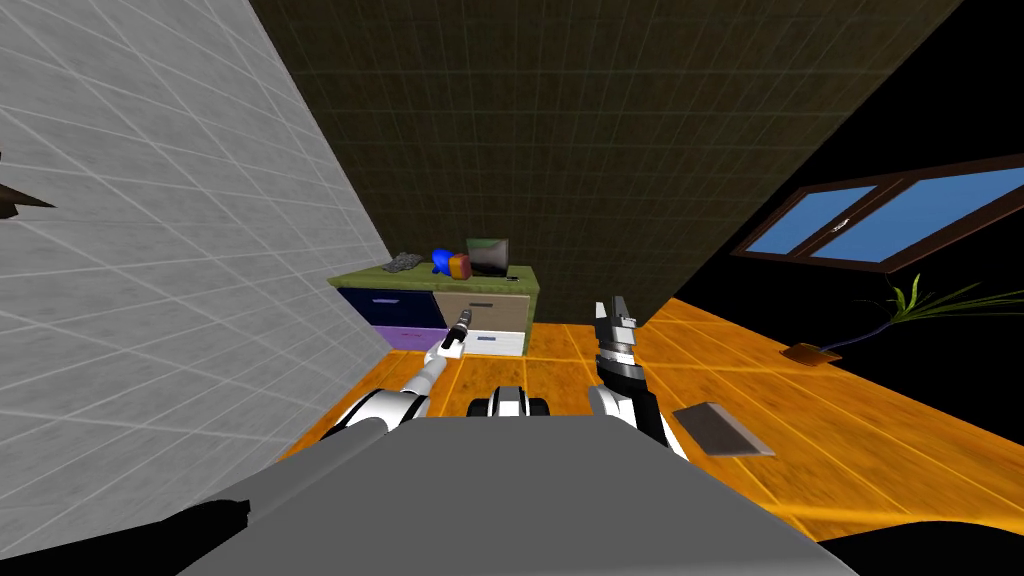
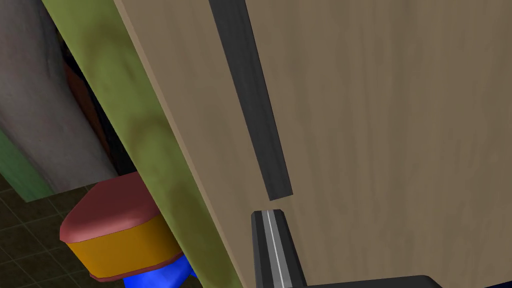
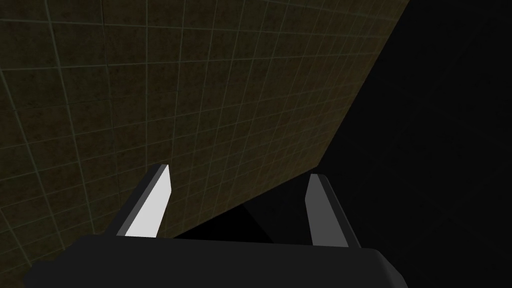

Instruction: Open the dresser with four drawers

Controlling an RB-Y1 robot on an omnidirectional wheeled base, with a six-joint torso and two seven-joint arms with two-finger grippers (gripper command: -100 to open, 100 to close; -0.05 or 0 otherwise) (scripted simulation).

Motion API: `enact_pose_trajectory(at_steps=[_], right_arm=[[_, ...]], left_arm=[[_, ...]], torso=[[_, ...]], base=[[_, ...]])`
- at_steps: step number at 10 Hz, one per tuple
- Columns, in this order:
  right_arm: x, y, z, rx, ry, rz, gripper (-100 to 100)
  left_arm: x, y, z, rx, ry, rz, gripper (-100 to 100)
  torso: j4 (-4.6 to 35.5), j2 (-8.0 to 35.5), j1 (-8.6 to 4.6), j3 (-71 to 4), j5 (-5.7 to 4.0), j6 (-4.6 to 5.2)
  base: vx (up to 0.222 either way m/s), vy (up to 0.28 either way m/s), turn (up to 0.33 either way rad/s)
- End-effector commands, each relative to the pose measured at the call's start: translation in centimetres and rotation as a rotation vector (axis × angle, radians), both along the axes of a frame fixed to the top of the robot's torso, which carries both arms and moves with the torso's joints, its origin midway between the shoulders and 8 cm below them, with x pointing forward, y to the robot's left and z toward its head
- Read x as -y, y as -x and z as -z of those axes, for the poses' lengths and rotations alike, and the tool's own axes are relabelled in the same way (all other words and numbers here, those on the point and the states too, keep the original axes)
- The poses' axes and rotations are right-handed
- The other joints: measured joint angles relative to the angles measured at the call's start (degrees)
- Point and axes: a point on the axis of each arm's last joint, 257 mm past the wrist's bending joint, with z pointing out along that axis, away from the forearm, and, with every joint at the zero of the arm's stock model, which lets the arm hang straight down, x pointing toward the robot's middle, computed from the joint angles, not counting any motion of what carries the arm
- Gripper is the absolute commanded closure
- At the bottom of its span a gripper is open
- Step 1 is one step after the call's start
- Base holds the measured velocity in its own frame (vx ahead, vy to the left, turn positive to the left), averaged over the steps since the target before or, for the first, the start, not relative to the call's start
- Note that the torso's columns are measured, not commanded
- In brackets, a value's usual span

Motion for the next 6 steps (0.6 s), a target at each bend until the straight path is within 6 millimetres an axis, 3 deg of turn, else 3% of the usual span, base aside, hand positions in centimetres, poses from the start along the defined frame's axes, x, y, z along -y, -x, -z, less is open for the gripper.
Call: enact_pose_trajectory(at_steps=[1,4,5,6], right_arm=[[0.0,0.0,0.0,0.0,0.0,0.0,0],[0.0,0.0,0.0,0.0,0.0,0.0,0],[0.0,0.0,0.0,0.0,0.0,0.0,0],[0.01,0.01,0.01,0.0,0.0,0.0,0]], left_arm=[[-1.43,0.5,-0.06,-0.002,0.001,0.003,100],[-2.1,0.83,-0.12,-0.004,-0.001,0.005,100],[-2.31,0.82,-0.12,-0.005,0.001,0.002,-100],[-2.35,0.81,-0.12,-0.005,0.001,0.001,-100]], torso=[[0.0,0.0,0.01,0.0,0.01,0.0],[0.0,0.1,-0.08,0.1,-0.02,0.0],[0.0,0.0,0.02,0.0,0.0,0.01],[-0.1,-0.3,0.05,-0.2,0.01,0.01]], base=[[-0.065,-0.049,0.012],[-0.057,-0.047,0.007],[0.081,-0.007,-0.021],[0.149,0.0,-0.023]])
